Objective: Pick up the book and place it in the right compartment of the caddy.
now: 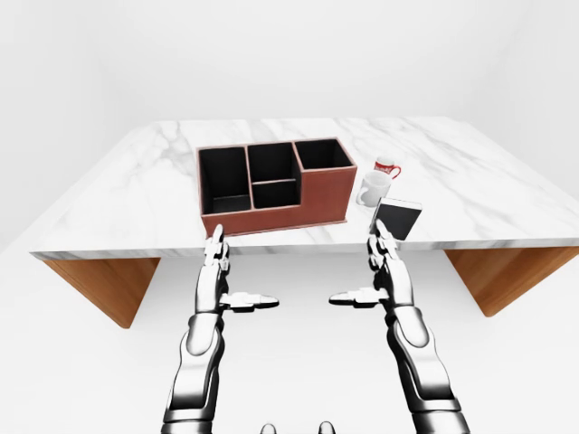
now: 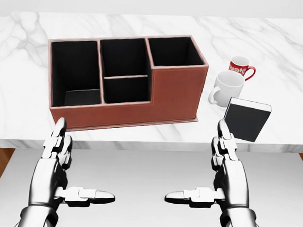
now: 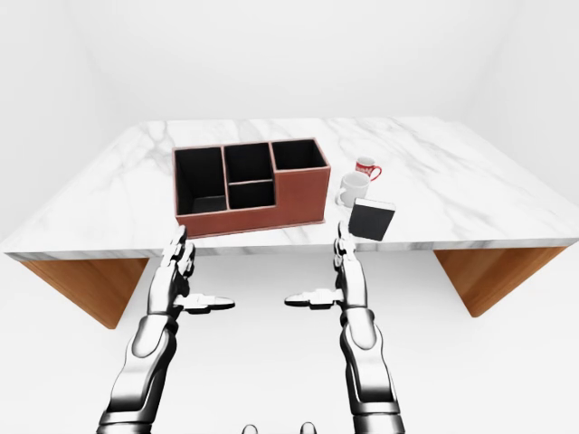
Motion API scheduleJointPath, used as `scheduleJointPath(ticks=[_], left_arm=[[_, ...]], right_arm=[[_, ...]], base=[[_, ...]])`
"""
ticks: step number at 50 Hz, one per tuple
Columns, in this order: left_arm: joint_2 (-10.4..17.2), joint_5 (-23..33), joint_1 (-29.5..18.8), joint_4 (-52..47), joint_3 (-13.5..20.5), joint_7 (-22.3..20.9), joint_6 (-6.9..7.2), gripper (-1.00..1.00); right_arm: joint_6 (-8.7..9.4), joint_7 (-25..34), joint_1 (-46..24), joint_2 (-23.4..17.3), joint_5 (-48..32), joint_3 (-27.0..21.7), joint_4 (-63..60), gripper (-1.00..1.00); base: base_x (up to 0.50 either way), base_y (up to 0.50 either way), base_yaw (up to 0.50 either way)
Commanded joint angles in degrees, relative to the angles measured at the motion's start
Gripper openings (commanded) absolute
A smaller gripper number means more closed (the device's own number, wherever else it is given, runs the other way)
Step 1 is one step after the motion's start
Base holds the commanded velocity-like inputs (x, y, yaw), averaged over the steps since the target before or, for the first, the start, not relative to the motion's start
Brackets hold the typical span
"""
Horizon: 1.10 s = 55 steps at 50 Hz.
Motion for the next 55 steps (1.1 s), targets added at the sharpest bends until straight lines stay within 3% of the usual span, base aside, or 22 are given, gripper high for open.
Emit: scheduleJointPath(ticks=[1, 7, 10, 12, 14, 17, 19, 20, 21, 23, 24, 26, 33, 55], left_arm=[[1.3, -0.4, -0.3, 0.6, 2.7, -1.4, -0.89, 1.0], [0.8, 0.4, 0.6, -0.1, 1.6, -1.3, -1.43, 1.0], [1.3, -0.2, 0.6, -2.1, 2.7, -1.5, -0.09, 1.0], [1.8, -1.4, 0.8, -5.8, 4.2, -1.7, 1.44, 1.0], [1.6, -3.1, 1.2, -9.0, 5.2, -1.7, 0.02, 1.0], [2.0, -4.3, 1.5, -12.6, 6.8, -1.4, 0.38, 1.0], [2.8, -6.2, 1.9, -17.6, 9.8, -1.0, 2.32, 1.0], [2.8, -6.2, 1.9, -17.8, 10.0, -1.0, 2.43, 1.0], [3.6, -6.8, 1.7, -18.9, 12.3, -0.3, 3.82, 1.0], [4.7, -9.1, 1.4, -20.7, 15.8, -0.8, 4.16, 1.0], [5.1, -10.1, 1.0, -21.3, 17.3, -0.5, 5.18, 1.0], [6.3, -12.4, 0.0, -22.4, 20.7, 0.8, 5.4, 1.0], [9.2, -17.4, -1.1, -25.9, 28.0, 4.2, 5.4, 1.0], [9.1, -18.2, -0.4, -26.7, 28.6, 4.7, 5.4, 1.0]], right_arm=[[-0.34, 1.4, 0.1, -0.7, 0.3, -1.5, -0.4, 1.0], [0.3, 1.4, 0.0, -0.8, 0.0, -1.4, -1.1, 1.0], [2.17, 1.3, 0.4, -1.2, 0.3, -2.3, -4.8, 1.0], [4.44, 1.3, 1.0, -1.9, 1.1, -3.9, -11.1, 1.0], [4.44, 1.6, 1.1, -2.1, 1.0, -4.7, -13.4, 1.0], [4.44, 1.9, 1.4, -2.2, 1.6, -6.4, -17.4, 1.0], [4.44, 1.5, 1.1, -3.2, 2.8, -9.3, -24.0, 1.0], [4.44, 1.6, 1.1, -3.1, 2.8, -9.5, -24.3, 1.0], [4.44, 1.5, 0.4, -3.9, 3.6, -11.5, -26.9, 1.0], [4.44, 1.5, -0.2, -4.6, 6.2, -14.7, -31.6, 1.0], [4.44, 1.4, -0.3, -4.9, 6.7, -15.9, -33.6, 1.0], [4.44, 1.1, -1.2, -6.0, 8.7, -19.0, -37.6, 1.0], [4.44, 1.0, -1.6, -8.7, 16.5, -28.9, -45.3, 1.0], [4.44, 2.5, -0.2, -7.8, 17.0, -28.4, -49.5, 1.0]], base=[[0.0, 0.0, 0.0], [0.0, 0.0, 0.0], [0.0, 0.0, 0.0], [0.0, 0.0, 0.0], [0.0, 0.0, 0.0], [0.0, 0.0, 0.0], [0.0, 0.0, 0.0], [0.0, 0.0, 0.0], [0.0, 0.0, 0.0], [0.0, 0.0, 0.0], [0.0, 0.0, 0.0], [0.0, 0.0, 0.0], [0.0, 0.0, 0.0], [0.04, 0.0, 0.0]])
